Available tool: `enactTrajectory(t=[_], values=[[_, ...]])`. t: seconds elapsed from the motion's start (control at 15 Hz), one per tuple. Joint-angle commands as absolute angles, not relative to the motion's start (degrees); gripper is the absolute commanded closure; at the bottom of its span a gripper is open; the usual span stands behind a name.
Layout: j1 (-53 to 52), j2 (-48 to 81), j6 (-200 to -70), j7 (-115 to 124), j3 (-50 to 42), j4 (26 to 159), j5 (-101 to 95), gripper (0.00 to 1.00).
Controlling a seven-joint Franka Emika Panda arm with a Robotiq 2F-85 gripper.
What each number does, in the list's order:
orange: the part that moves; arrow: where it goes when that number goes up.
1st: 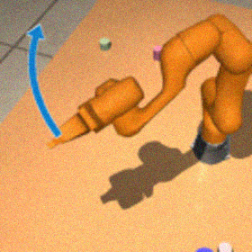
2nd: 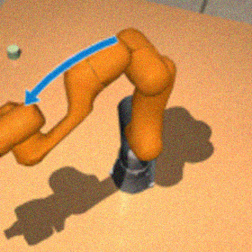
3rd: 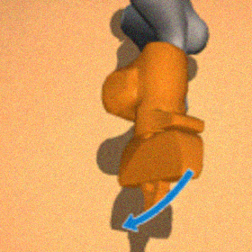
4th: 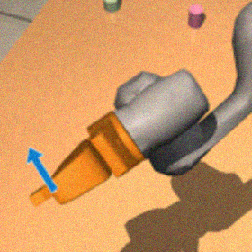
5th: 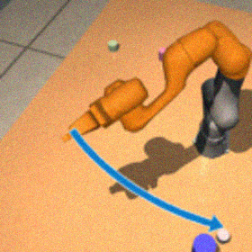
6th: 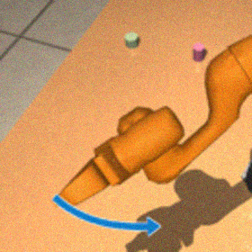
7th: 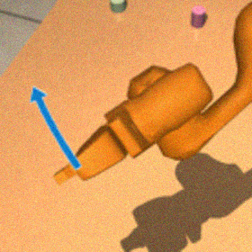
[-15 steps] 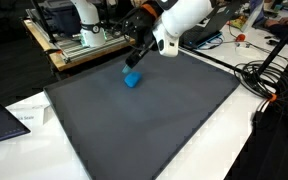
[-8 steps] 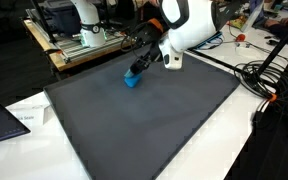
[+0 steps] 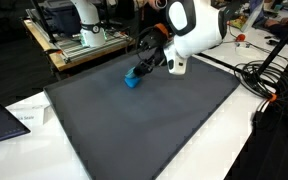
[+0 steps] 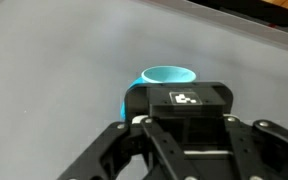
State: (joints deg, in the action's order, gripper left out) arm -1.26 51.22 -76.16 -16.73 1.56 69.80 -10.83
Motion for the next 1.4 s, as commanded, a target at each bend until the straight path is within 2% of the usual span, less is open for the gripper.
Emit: enactTrajectory(t=[0.0, 0.73, 0.8, 1.33], values=[[-0.8, 55.7, -79.2, -14.3, 2.5, 64.3, -8.6, 0.78], [-0.8, 57.4, -81.7, -13.6, 3.0, 61.5, -8.0, 0.78], [-1.3, 53.9, -75.6, -14.5, 1.9, 65.4, -10.3, 0.53], [-1.3, 54.0, -75.6, -14.6, 2.0, 65.0, -10.2, 0.53]])
